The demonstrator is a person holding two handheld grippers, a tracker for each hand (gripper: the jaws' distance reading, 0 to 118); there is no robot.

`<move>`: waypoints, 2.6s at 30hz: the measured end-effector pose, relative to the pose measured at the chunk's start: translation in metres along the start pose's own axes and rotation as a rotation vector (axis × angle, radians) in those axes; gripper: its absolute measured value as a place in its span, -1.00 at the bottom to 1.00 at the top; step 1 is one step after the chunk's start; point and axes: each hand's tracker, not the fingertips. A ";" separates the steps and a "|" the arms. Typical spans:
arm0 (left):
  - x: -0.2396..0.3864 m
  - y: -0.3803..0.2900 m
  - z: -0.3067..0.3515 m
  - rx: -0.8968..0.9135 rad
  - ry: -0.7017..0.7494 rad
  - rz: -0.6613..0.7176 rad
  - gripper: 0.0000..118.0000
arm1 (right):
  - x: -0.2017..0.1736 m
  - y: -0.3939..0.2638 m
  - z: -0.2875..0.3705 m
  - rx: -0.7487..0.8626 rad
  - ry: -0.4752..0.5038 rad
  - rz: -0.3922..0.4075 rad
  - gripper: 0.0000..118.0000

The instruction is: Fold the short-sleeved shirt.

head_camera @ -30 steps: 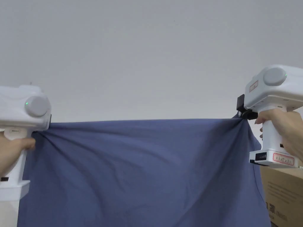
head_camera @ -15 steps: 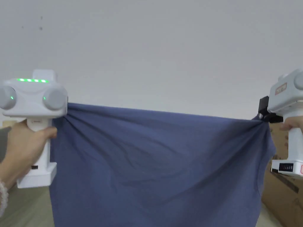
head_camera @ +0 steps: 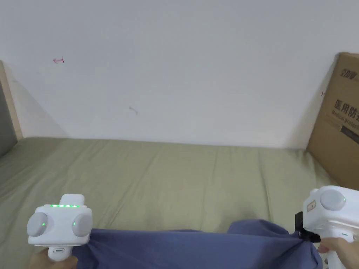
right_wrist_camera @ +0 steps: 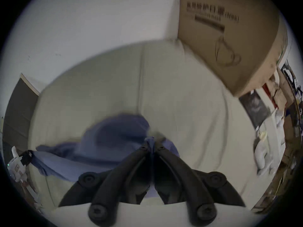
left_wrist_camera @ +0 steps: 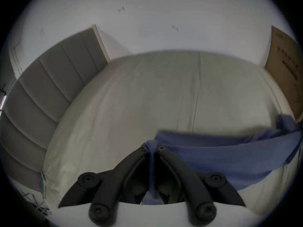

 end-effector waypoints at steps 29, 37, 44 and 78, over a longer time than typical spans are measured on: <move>-0.123 -0.334 0.261 -0.031 -0.079 -0.076 -0.94 | 0.140 -0.400 0.178 -0.042 0.126 -0.030 -0.97; -0.128 -0.344 0.270 -0.041 -0.095 -0.035 0.19 | 0.150 -0.396 0.177 0.004 0.138 -0.045 -0.30; -0.149 -0.346 0.308 0.001 -0.263 0.039 -0.69 | 0.140 -0.409 0.225 0.138 0.166 0.027 -0.62; -0.143 -0.372 0.272 -0.150 -0.277 0.012 -1.00 | 0.135 -0.423 0.185 0.056 0.142 0.100 0.28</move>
